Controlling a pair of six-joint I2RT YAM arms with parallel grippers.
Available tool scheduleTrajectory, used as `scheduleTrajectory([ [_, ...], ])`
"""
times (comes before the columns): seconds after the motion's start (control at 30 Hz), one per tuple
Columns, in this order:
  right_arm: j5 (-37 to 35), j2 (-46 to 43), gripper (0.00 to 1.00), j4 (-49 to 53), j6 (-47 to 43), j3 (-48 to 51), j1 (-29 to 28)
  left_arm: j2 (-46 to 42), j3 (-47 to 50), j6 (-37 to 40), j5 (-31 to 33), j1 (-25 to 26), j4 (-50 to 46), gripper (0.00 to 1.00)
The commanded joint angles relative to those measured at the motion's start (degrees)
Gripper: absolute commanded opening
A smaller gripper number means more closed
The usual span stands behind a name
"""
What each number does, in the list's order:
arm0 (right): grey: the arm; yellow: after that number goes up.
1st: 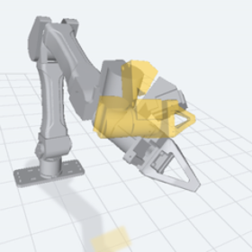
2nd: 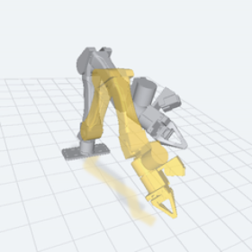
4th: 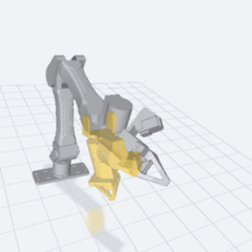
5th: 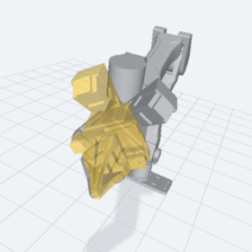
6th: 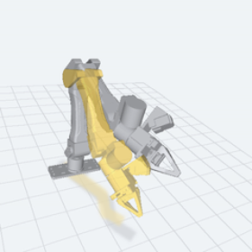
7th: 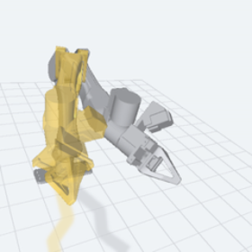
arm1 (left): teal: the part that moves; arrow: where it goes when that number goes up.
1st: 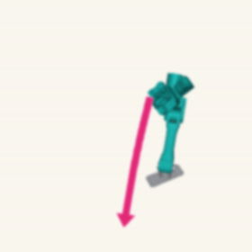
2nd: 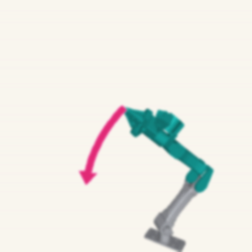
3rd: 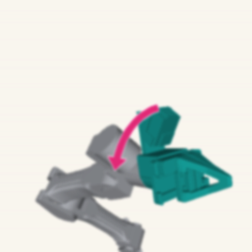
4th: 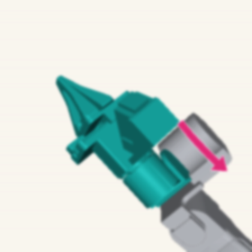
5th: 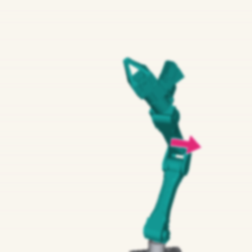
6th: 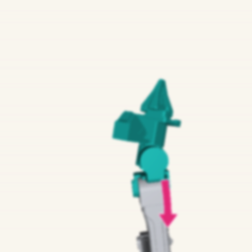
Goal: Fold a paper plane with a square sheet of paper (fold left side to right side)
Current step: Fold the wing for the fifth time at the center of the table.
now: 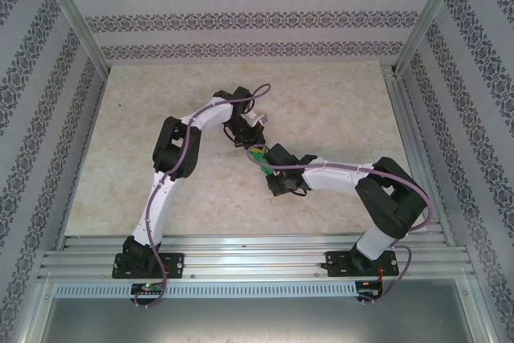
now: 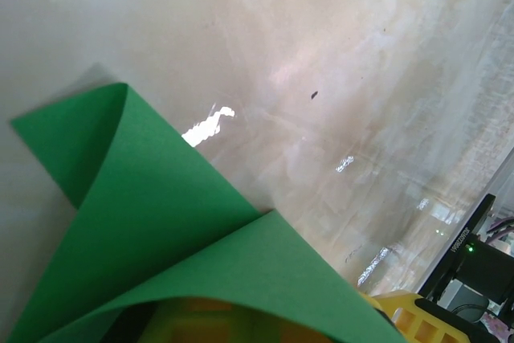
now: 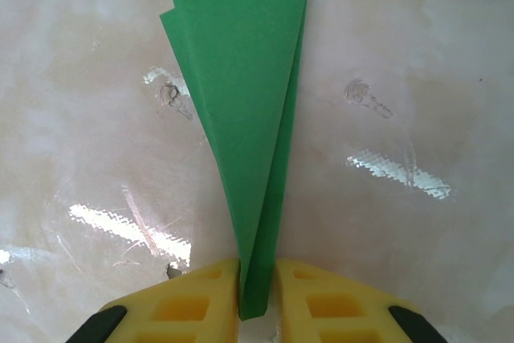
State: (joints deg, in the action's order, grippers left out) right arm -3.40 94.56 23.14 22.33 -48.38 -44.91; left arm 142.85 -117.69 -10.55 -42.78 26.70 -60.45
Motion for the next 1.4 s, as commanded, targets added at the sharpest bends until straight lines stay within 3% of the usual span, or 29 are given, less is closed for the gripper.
scheduleTrajectory([
  [0.0,0.9,0.8,0.2,-0.1,-0.7,-0.1,-0.5,1.7,-0.8,2.4,3.1,-0.9,-1.8,0.0],
  [0.13,4.2,-6.0,0.33,-1.5,-0.9,2.1,0.4,1.8,-0.3,2.2,3.2,-0.9,-1.7,0.0],
  [0.23,12.3,-14.1,0.38,-5.6,1.5,6.1,5.2,1.6,-0.3,1.9,3.0,-0.9,-1.6,0.0],
  [0.37,24.1,-19.1,0.34,-15.1,8.1,10.4,12.7,1.5,-0.2,1.9,3.2,-0.9,-1.5,0.0],
  [0.47,28.5,-17.7,0.27,-19.5,12.8,10.5,14.9,1.4,0.1,1.9,3.2,-0.9,-1.4,0.0],
  [0.7,31.1,-10.1,0.22,-26.2,19.5,7.8,14.6,1.4,0.4,1.8,3.1,-0.9,-1.2,0.0],
  [0.9,31.7,-2.8,0.21,-28.9,21.2,5.6,13.5,1.3,0.8,1.8,3.0,-0.9,-1.1,0.0],
  [1.37,33.9,3.8,0.19,-35.0,23.9,7.0,13.4,1.4,0.9,1.9,3.3,-0.9,-0.8,0.0],
])
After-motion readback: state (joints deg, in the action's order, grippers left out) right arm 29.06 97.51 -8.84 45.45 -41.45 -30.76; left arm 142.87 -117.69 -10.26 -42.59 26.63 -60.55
